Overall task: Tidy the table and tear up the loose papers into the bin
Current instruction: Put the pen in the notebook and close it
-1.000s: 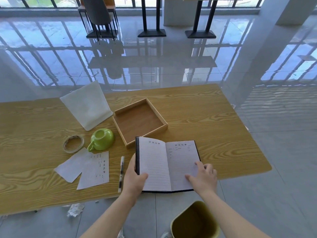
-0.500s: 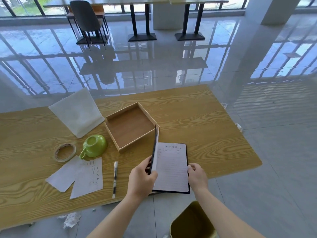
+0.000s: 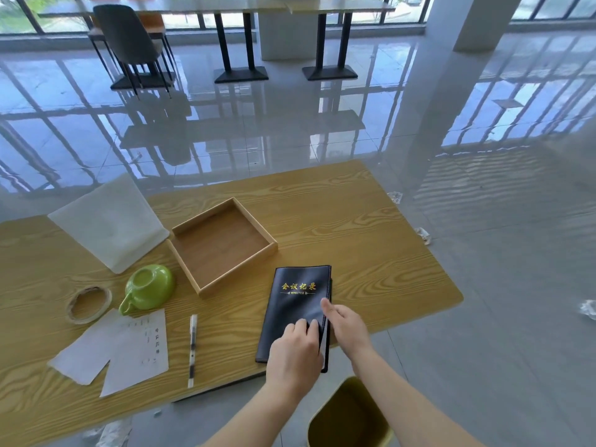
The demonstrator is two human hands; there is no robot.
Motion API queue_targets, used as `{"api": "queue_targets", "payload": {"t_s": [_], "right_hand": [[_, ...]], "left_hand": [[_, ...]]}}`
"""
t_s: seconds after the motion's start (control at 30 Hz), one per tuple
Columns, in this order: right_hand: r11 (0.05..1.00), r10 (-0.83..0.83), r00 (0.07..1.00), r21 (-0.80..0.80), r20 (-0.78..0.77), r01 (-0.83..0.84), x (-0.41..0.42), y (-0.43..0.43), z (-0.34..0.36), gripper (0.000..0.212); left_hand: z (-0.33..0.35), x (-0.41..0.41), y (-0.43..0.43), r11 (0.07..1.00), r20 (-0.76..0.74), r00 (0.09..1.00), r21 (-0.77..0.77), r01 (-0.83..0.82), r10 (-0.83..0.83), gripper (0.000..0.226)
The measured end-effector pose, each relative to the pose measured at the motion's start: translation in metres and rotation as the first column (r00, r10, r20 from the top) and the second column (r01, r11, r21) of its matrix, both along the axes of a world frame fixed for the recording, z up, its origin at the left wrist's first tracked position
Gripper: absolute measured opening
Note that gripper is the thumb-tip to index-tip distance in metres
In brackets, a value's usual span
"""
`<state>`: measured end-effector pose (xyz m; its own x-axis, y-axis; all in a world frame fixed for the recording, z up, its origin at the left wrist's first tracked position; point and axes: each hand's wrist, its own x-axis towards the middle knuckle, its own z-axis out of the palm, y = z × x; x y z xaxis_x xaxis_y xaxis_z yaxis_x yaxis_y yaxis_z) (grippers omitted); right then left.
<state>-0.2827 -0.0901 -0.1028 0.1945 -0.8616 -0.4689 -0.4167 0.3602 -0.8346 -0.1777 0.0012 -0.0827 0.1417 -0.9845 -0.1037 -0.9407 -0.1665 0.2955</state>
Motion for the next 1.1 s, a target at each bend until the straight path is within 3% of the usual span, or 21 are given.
{"api": "queue_targets", "payload": {"t_s": [0.07, 0.23, 0.3, 0.4, 0.57, 0.87, 1.1], "right_hand": [[0.993, 0.093, 0.989, -0.067, -0.119, -0.102, -0.002, 0.0, -0.005, 0.013], [0.991, 0.101, 0.975, -0.071, -0.199, -0.117, -0.001, 0.001, -0.009, 0.009], [0.99, 0.094, 0.973, -0.085, -0.211, -0.114, -0.001, 0.001, -0.011, 0.012], [0.977, 0.126, 0.953, -0.131, -0.275, -0.167, -0.001, -0.001, -0.016, 0.012], [0.954, 0.164, 0.917, -0.178, -0.364, -0.242, 0.008, -0.009, -0.017, 0.013], [0.944, 0.155, 0.899, -0.206, -0.41, -0.257, 0.028, -0.023, -0.02, 0.036], [0.886, 0.202, 0.841, -0.271, -0.503, -0.375, 0.028, -0.014, -0.027, 0.042]], "left_hand": [[-0.007, -0.002, 0.0, 0.999, 0.049, 0.998, 0.014, 0.042, -0.043, 0.039], [-0.025, -0.004, 0.004, 0.993, 0.101, 0.988, -0.006, 0.119, -0.118, 0.042], [-0.032, 0.001, 0.008, 0.989, 0.1, 0.985, -0.019, 0.147, -0.144, 0.058], [-0.035, 0.017, 0.018, 0.995, 0.096, 0.991, -0.035, 0.092, -0.088, 0.064], [-0.041, 0.051, 0.023, 0.995, 0.095, 0.994, 0.095, 0.037, -0.046, 0.072], [-0.051, 0.069, 0.027, 0.993, 0.106, 0.989, 0.058, 0.101, -0.106, 0.065], [-0.059, 0.068, 0.028, 0.993, 0.105, 0.989, 0.052, 0.102, -0.107, 0.066]]}}
